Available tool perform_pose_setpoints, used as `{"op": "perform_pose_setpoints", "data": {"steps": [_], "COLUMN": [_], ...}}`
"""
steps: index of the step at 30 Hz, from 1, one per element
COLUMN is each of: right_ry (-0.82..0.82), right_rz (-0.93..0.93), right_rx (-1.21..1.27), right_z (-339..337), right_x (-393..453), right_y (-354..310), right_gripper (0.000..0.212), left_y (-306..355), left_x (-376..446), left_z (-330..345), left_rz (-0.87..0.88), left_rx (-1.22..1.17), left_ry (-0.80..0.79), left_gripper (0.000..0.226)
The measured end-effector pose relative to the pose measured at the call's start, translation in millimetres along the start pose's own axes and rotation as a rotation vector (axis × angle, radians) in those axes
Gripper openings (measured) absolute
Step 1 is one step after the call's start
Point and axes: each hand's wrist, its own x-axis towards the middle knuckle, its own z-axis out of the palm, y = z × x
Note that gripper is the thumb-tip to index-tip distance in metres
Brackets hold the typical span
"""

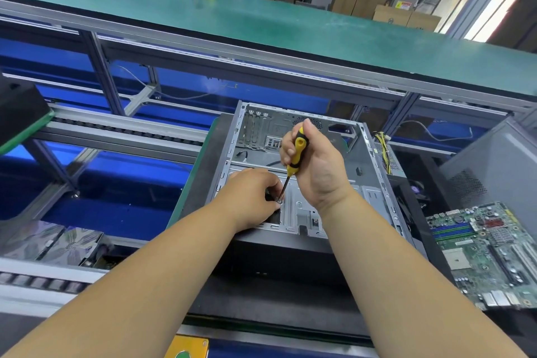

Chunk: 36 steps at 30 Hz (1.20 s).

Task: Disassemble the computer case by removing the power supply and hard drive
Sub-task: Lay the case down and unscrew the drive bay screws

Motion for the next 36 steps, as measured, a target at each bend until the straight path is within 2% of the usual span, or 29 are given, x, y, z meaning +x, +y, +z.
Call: {"op": "perform_pose_setpoints", "data": {"steps": [6,12,18,24,36], "right_ry": [0.025,-0.012,0.027,0.014,0.012], "right_rz": [0.032,0.107,0.056,0.009,0.104], "right_rx": [-0.053,-0.061,-0.009,-0.073,-0.048], "right_z": [-3.6,3.1,9.3,4.5,4.5], "right_x": [-0.7,-2.8,-1.9,-4.4,-1.3], "right_y": [-4.2,-4.3,2.8,5.9,-5.5], "right_gripper": [0.027,0.048,0.055,0.032,0.032], "left_y": [-1.1,0.2,0.0,-0.3,0.0], "left_x": [0.0,-1.0,-1.7,-1.0,-1.1], "left_z": [-0.2,-1.4,-1.0,-0.1,-1.0], "left_rz": [-0.006,-0.015,-0.016,-0.012,-0.017], "left_rx": [-0.015,-0.009,0.023,0.022,0.009], "left_ry": [0.002,-0.009,0.006,-0.001,-0.001], "left_gripper": [0.008,0.008,0.010,0.011,0.010]}}
